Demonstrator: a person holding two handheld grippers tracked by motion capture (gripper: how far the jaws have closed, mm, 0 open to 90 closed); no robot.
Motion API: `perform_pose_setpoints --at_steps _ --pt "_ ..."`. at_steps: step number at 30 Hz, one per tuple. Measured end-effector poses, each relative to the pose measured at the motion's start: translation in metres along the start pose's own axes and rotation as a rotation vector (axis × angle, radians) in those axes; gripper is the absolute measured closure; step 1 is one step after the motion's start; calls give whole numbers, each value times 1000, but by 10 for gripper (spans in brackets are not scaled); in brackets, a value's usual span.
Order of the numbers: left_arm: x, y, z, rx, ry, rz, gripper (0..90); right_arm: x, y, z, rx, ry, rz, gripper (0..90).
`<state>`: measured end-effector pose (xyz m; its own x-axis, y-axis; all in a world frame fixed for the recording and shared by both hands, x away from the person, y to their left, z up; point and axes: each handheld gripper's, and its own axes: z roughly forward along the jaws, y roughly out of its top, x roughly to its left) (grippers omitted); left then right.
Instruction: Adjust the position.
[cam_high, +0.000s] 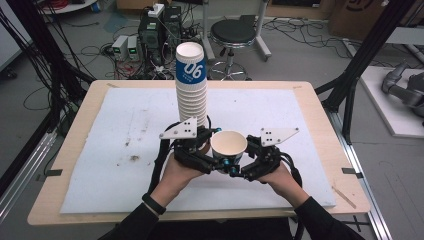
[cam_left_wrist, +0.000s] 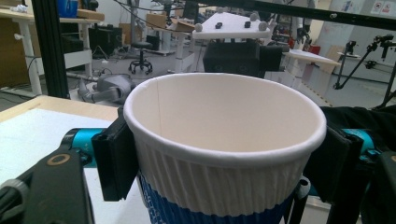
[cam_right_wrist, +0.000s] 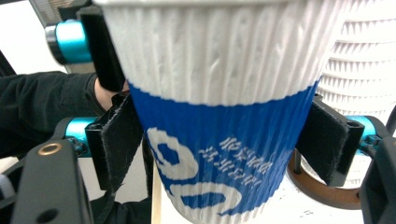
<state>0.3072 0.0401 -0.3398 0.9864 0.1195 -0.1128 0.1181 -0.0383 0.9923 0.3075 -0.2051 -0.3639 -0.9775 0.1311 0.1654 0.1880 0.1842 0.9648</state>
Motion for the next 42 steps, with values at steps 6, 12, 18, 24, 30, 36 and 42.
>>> perform_pose_setpoints --at_steps 6,12,18,24,30,36,42 --pt "0 0 0 0 1 6 225 -1 0 0 6 13 3 267" --pt "0 1 -4 7 27 19 128 -1 0 -1 6 6 -10 266" --pt "1 2 -15 13 42 32 106 -3 3 -9 -11 -15 -12 267" --pt "3 -2 -17 39 60 37 106 -6 8 -18 -31 -35 -7 267" --pt "4 -11 -10 72 56 21 106 -7 12 -24 -54 -46 -5 267" --pt "3 -20 4 110 46 6 106 -5 13 -24 -61 -42 -3 267" --pt "3 -25 11 118 32 -12 119 -3 13 -20 -61 -39 -2 267"
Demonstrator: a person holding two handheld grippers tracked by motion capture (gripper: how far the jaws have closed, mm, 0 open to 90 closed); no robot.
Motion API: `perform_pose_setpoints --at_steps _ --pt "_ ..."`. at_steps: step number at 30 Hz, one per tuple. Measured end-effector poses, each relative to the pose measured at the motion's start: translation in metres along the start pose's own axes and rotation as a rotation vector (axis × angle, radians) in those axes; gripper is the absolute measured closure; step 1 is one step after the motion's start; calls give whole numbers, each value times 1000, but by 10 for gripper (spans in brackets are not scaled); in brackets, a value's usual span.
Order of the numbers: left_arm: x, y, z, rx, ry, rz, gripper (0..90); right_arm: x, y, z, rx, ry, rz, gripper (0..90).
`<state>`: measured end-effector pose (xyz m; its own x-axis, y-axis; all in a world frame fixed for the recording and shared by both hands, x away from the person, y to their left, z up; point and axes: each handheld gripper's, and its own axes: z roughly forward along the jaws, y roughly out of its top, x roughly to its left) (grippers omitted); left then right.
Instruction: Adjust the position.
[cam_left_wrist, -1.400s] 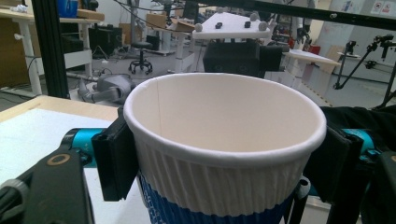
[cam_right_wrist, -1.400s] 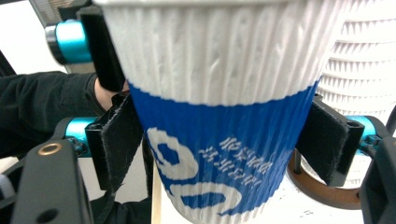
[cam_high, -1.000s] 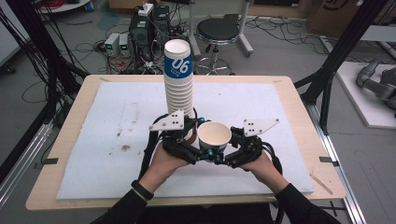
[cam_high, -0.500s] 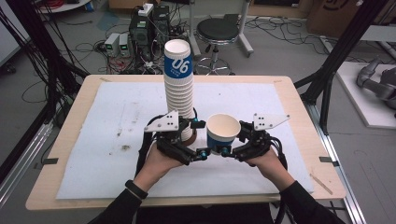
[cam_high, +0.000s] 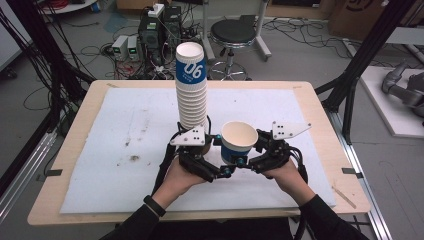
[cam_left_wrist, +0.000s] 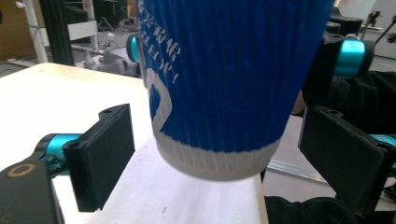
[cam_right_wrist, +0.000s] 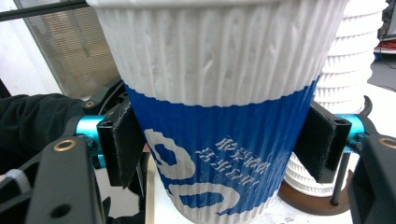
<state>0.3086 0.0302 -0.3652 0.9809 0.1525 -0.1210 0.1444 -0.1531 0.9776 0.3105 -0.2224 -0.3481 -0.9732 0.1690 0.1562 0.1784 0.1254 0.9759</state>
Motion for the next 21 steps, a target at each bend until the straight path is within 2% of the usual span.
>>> perform_pose_setpoints --at_steps 6,13,19,21 --pt "1 -3 3 8 -8 -9 165 2 -1 3 4 3 -4 267" --pt "0 -3 1 2 -5 0 293 3 -2 5 9 6 0 267" --pt "0 -4 1 4 -8 8 297 3 -2 5 10 8 -7 241" --pt "0 -4 1 5 -13 7 297 3 -1 5 12 7 -2 180"
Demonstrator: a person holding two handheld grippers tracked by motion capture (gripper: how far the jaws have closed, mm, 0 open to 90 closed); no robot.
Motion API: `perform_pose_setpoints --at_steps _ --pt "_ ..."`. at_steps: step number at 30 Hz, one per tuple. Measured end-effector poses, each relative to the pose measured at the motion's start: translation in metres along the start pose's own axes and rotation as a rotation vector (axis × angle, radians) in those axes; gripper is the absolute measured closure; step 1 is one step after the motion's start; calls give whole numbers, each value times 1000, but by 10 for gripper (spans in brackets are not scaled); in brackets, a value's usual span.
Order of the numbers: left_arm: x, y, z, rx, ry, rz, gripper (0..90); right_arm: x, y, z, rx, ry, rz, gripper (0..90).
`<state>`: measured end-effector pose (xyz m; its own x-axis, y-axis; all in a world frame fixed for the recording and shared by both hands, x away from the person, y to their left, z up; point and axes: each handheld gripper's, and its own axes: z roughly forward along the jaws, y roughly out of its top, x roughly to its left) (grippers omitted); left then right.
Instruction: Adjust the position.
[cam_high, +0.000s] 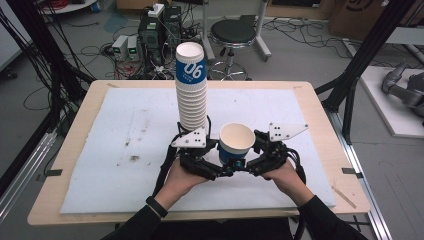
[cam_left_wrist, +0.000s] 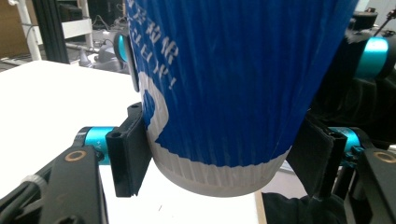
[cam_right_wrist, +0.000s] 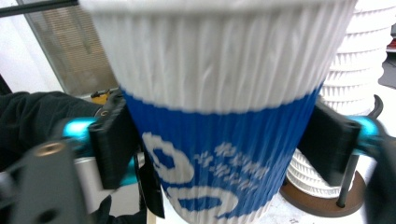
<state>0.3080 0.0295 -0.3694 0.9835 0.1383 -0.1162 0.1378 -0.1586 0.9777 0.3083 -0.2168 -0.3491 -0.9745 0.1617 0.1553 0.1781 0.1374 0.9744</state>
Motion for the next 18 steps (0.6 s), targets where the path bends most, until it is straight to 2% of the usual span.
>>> perform_pose_setpoints --at_steps 2,10,13,18 --pt "0 -1 0 6 -2 1 298 0 2 0 -1 -4 19 148" --pt "0 -3 4 21 -13 1 299 4 8 -3 -30 -3 10 150" --pt "0 -3 4 14 -16 1 299 4 8 -4 -29 -15 -3 219" --pt "-1 -2 4 -3 -19 -9 265 4 7 -4 -33 -12 -16 233"
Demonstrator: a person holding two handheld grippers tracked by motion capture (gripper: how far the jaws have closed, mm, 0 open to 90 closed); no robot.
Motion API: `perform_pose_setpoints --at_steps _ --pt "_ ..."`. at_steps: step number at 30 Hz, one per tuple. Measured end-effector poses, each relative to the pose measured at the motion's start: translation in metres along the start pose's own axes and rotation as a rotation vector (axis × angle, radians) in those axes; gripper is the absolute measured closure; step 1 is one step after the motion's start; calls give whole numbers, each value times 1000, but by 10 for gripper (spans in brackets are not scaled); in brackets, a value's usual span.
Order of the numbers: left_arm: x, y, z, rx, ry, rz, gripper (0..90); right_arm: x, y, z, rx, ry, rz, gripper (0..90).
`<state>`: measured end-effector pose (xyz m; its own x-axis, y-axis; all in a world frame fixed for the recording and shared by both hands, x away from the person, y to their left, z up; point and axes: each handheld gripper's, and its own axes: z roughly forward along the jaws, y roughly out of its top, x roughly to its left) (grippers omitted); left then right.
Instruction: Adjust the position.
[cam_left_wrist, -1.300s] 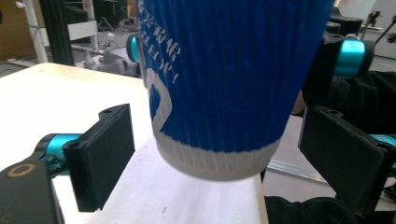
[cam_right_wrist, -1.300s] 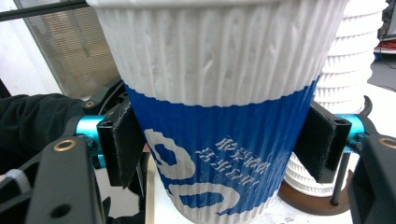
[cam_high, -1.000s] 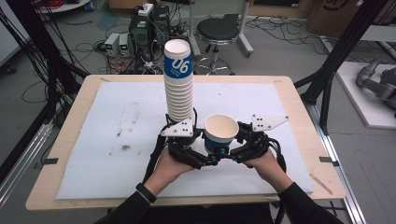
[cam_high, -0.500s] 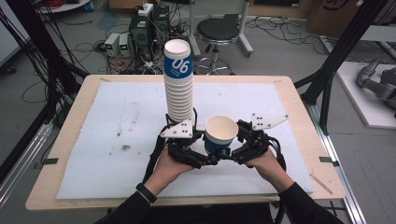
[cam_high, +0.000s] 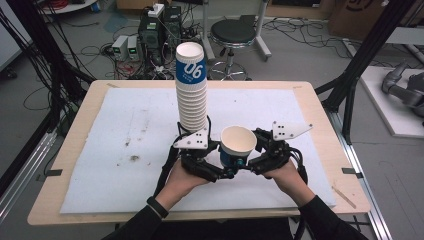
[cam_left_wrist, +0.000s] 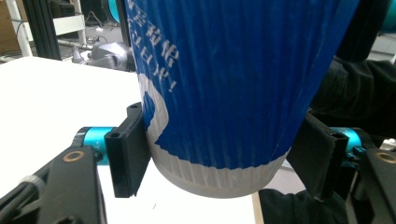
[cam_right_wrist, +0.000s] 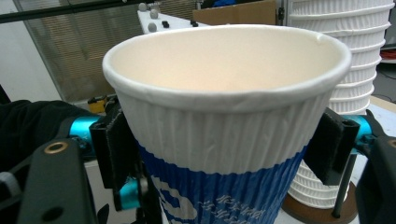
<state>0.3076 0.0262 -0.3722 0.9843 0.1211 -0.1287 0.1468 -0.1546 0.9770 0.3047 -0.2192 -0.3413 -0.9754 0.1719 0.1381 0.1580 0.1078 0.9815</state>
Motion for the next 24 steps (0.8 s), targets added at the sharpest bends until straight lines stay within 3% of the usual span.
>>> perform_pose_setpoints --at_steps 2,7,16,24 --pt "-1 2 -1 -8 0 -3 217 0 -1 1 3 0 -3 236" --pt "-2 5 -1 -37 -13 -12 205 1 -3 3 6 1 -1 238" --pt "-1 4 -2 -36 -13 -17 259 2 -5 7 21 7 -2 237" --pt "-2 3 0 -20 -19 2 265 1 -3 5 14 19 18 167"
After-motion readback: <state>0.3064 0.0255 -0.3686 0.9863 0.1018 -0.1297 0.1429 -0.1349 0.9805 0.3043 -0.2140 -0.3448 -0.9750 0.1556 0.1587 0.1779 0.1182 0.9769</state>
